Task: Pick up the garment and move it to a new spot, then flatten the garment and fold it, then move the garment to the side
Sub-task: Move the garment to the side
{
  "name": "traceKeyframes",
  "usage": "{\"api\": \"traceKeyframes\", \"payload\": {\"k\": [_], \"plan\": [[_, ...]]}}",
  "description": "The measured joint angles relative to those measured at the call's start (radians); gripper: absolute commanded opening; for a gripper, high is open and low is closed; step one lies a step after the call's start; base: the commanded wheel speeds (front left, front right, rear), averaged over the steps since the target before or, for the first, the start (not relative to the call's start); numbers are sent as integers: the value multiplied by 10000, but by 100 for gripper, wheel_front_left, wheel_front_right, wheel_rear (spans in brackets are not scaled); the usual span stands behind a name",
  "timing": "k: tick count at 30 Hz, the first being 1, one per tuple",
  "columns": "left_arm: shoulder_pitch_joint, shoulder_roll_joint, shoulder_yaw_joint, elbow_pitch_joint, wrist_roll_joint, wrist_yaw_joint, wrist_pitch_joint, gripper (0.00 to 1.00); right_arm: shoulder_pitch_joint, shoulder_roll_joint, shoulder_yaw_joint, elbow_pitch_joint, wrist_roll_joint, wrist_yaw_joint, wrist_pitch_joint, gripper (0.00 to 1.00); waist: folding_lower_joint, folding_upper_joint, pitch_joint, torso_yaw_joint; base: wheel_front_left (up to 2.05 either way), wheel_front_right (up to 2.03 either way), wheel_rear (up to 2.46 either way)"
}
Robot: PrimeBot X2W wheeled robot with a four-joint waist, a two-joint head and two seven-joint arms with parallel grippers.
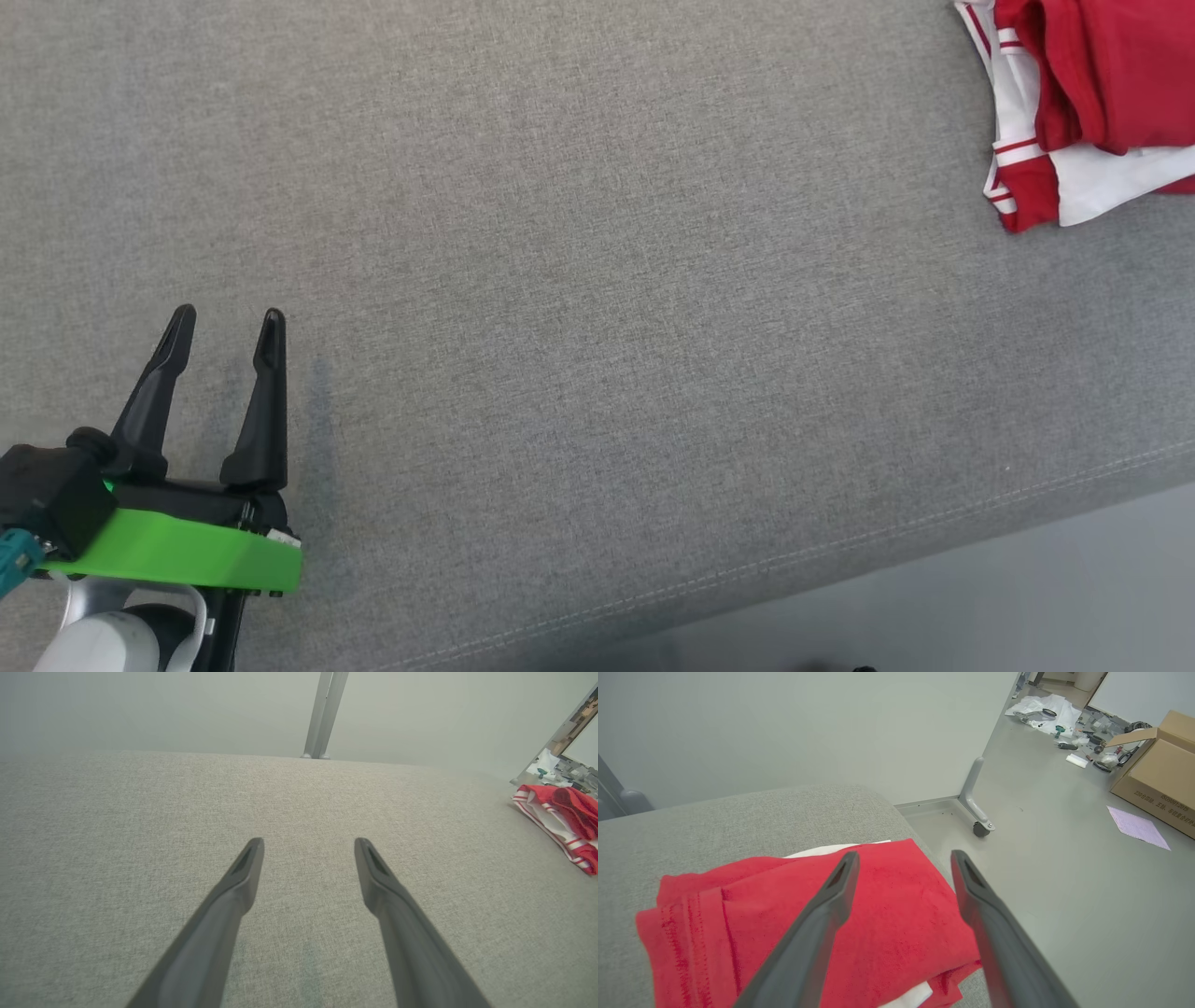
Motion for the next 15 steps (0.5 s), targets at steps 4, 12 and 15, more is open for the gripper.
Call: {"api": "traceKeyframes", "payload": {"k": [4,12,15], "plan": [[-175,-341,-27,320,-322,-192,-297,100,-152,322,694,-257,140,0,-197,100,0,0,-357,-26,0,0,0],[-543,-1026,65,1429,-719,-199,-947,100,103,892,2608,-1337,1202,0,-441,100,0,0,-1298,31,0,0,0],[-570,-1300,171,1789,-713,-65,-1221,100,641,1124,3262,-1918,1879,0,-474,100,0,0,-1703,87,0,0,0]]}}
